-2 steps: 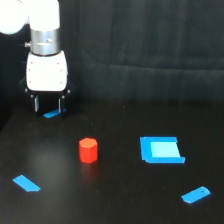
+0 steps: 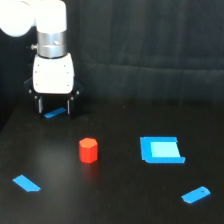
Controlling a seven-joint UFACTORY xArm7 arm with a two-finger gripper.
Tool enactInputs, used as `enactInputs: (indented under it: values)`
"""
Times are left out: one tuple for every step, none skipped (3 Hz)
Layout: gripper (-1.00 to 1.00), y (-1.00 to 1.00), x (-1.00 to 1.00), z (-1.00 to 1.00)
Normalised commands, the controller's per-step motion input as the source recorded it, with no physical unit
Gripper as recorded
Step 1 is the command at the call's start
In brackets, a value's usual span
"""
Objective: Pick up the red object from the table
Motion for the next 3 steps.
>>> enactInputs:
  values:
    - [0.89, -0.54, 0.8, -0.1]
    - [0.97, -0.75, 0.75, 0.12]
    - [1.0, -0.72, 0.53, 0.15]
